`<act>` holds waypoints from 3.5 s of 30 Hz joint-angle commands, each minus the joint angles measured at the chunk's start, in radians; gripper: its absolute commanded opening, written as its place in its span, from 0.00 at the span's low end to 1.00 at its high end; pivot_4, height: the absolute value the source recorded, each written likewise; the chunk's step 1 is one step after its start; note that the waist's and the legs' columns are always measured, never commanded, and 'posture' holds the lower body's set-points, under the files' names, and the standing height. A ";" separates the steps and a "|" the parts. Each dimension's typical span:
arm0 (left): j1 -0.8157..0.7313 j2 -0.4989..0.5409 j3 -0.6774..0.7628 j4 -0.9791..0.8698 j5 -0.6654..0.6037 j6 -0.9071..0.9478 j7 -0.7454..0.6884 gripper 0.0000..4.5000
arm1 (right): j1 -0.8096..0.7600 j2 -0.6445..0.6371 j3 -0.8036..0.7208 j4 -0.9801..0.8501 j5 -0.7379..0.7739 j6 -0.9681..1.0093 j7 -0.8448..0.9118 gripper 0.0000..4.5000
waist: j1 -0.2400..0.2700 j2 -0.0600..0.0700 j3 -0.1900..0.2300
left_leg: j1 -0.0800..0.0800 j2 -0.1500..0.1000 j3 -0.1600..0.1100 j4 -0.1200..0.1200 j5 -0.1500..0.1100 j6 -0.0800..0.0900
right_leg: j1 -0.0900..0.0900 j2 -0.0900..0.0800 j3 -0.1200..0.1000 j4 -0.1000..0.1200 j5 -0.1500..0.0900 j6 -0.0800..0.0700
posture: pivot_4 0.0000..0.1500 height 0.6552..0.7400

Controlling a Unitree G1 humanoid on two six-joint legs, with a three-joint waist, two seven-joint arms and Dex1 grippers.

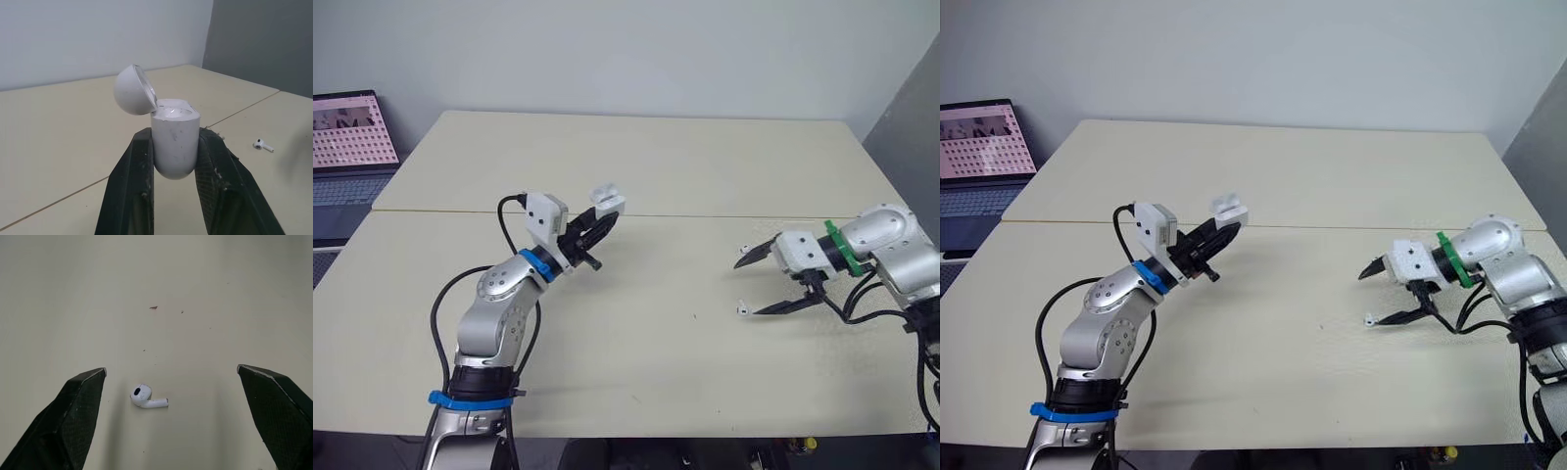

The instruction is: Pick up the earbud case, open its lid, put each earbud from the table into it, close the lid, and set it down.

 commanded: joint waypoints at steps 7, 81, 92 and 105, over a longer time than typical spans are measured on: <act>0.049 0.010 0.009 -0.117 -0.019 0.019 0.024 0.17 | -0.228 0.044 0.362 0.335 -0.051 -0.443 0.061 1.00 | 0.001 0.001 0.000 | 0.001 0.000 0.001 0.000 0.000 0.000 | 0.000 -0.001 0.001 0.001 0.002 -0.004 | 1.00 1.00; 0.060 -0.028 -0.038 -0.134 -0.031 0.058 0.048 0.17 | 0.790 0.055 -0.683 -0.895 0.418 1.297 -1.220 0.08 | 0.024 0.001 0.000 | 0.009 -0.002 0.000 0.004 0.000 0.000 | 0.011 -0.001 0.002 0.003 -0.002 -0.001 | 1.00 1.00; 0.048 -0.011 -0.039 -0.137 -0.034 0.076 0.025 0.17 | 0.683 0.270 -0.720 -0.870 0.377 1.540 -1.394 0.08 | 0.024 0.000 0.000 | 0.008 -0.001 0.001 0.001 0.000 0.000 | 0.010 -0.001 0.002 -0.001 0.000 0.001 | 1.00 1.00; 0.072 -0.008 -0.039 -0.164 -0.034 0.094 0.033 0.17 | 0.673 0.158 -0.676 -0.884 0.345 1.466 -1.232 0.60 | 0.023 0.000 0.000 | 0.008 -0.001 0.000 0.001 0.000 0.000 | 0.010 -0.001 0.001 -0.002 -0.001 -0.001 | 1.00 1.00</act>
